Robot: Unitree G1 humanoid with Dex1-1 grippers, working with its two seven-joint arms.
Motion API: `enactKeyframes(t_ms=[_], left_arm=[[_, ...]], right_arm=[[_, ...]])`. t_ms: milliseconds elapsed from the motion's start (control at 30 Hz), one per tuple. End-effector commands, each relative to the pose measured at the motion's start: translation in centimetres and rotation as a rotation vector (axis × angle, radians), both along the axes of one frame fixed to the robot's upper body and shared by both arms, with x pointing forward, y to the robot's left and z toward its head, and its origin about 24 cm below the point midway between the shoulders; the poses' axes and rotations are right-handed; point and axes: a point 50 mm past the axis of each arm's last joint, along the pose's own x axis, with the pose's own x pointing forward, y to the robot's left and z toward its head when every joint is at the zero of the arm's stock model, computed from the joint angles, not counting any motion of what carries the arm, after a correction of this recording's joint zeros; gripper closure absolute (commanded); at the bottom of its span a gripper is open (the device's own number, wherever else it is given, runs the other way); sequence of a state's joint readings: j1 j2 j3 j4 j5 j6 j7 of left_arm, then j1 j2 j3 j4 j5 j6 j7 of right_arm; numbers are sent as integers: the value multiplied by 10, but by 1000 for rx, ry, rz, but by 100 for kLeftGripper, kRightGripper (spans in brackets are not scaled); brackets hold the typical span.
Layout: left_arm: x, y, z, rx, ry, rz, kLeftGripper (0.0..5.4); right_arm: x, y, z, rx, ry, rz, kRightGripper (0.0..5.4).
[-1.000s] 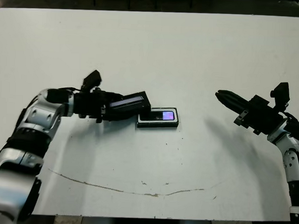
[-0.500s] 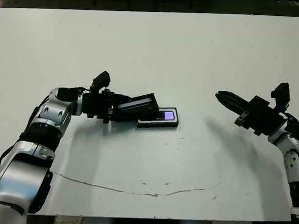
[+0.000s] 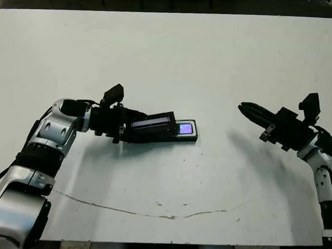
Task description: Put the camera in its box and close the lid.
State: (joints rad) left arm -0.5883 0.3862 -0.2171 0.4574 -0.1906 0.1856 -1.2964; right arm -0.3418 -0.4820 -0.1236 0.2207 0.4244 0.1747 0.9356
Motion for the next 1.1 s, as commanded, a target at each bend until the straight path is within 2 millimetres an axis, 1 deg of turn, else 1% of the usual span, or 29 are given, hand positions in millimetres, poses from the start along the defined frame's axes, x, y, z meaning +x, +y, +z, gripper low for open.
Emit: enactKeyframes(t_ms=[33,233,333,800,1100], left_arm=[[-9,-1,-26,21,78,-1,256],[-6,-13,-43,102,12,45,256],[-4,-17,-47,105,6,54,256],[4,-20,-41,144,8,-1,256],[14,-21,-41,187,70,-12,256]], right_arm=[[-2,-2,-4,-3,15,-3,540],[-4,-6,-3,-17,34,-24,540],[-5,-7,-3,-32,23,-30,540],[-5,-6,-4,-40,32,-30,540],[-5,-8,-4,-22,25,-12,540]])
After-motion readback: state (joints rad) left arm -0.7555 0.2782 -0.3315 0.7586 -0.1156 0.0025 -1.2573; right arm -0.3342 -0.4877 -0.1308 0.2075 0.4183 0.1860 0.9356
